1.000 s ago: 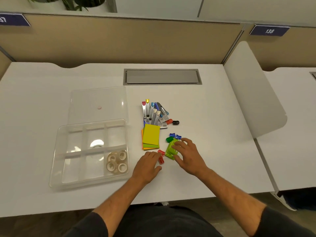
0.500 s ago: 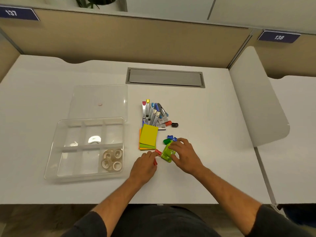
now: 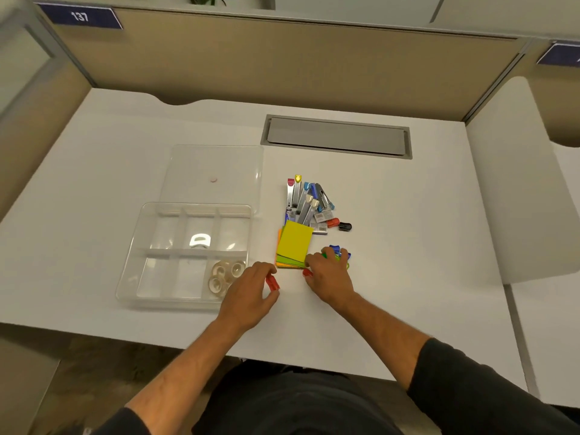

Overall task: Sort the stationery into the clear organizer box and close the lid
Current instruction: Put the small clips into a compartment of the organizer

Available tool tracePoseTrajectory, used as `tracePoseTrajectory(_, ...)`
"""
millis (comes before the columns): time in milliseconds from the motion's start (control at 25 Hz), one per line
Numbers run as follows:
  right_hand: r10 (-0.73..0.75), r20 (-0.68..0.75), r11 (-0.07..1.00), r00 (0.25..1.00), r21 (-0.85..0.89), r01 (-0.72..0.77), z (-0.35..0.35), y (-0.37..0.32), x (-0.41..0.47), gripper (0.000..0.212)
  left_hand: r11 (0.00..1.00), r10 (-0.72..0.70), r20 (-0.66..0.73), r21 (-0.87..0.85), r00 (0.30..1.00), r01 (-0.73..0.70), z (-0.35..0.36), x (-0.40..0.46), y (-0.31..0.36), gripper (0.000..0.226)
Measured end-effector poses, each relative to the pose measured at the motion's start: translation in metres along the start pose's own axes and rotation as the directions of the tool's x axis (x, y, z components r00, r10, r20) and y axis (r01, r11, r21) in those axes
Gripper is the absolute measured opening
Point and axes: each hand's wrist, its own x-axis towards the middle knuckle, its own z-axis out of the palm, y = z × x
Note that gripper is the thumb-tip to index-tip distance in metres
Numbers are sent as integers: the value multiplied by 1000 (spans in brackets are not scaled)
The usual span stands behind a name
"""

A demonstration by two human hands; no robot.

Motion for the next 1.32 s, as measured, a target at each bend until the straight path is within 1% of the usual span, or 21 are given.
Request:
tracePoseTrajectory(240, 0, 19, 996, 1000, -92, 2, 19, -5, -3, 20, 1000, 15, -2, 9, 1000, -15, -9, 2, 1, 32)
tracePoseTrajectory(320, -36, 18, 996, 999, -87, 37, 23, -7, -6, 19, 999, 29, 4, 16, 1000, -29, -9, 5, 1, 30)
tracePoseTrajectory(400, -58, 4, 997, 998, -44, 58, 22, -9, -8, 24, 999, 43, 20, 22, 999, -44, -9, 8, 0, 29)
tracePoseTrajectory(520, -41, -73, 997, 996, 68, 46, 10, -3, -6, 37, 997, 71, 36, 29, 997, -72, -8, 16, 0, 31)
tracePoseTrajectory(560, -34, -114, 990, 993, 133, 49, 6, 2, -4, 39, 997, 75, 36, 28, 996, -76, -8, 18, 1, 31)
tracePoseTrajectory(600, -13, -155, 970, 988, 239, 50, 1, 7, -2, 38, 996, 80, 37, 24, 996, -81, -7, 21, 3, 32)
tracePoseTrajectory(680, 75, -196, 867, 978, 498, 33, -9, 16, 0, 33, 996, 86, 40, 24, 995, -87, -6, 26, 5, 34)
tracePoseTrajectory(720, 125, -213, 807, 969, 589, 26, -14, 20, 2, 31, 995, 92, 42, 23, 995, -93, -5, 28, 5, 34)
tracePoseTrajectory(800, 217, -242, 735, 946, 678, 5, -21, 28, 6, 29, 995, 102, 50, 17, 994, -103, -5, 30, 5, 35)
tracePoseTrajectory(880, 263, -208, 704, 942, 710, -40, -27, 35, 12, 28, 994, 104, 51, 11, 993, -105, -5, 32, 3, 35)
tracePoseTrajectory(920, 257, -180, 722, 949, 689, -64, -30, 39, 15, 28, 995, 103, 48, 9, 994, -103, -5, 33, 2, 35)
tracePoseTrajectory(960, 230, -148, 764, 962, 640, -84, -33, 43, 19, 26, 995, 98, 46, 7, 994, -99, -6, 34, 1, 35)
tracePoseTrajectory(1040, 162, -48, 864, 986, 489, -118, -33, 47, 26, 25, 996, 84, 46, -3, 995, -84, -6, 35, -1, 37)
tracePoseTrajectory(1120, 131, 60, 933, 990, 330, -143, -31, 45, 33, 23, 998, 69, 53, -10, 996, -69, -6, 35, -4, 38)
tracePoseTrajectory(1200, 89, 114, 983, 989, 151, -106, -28, 39, 40, 19, 998, 61, 61, -12, 996, -60, -5, 35, -8, 39)
tracePoseTrajectory(1320, 17, 114, 999, 993, -49, -11, -27, 31, 47, 16, 998, 54, 62, -19, 997, -53, -6, 36, -12, 39)
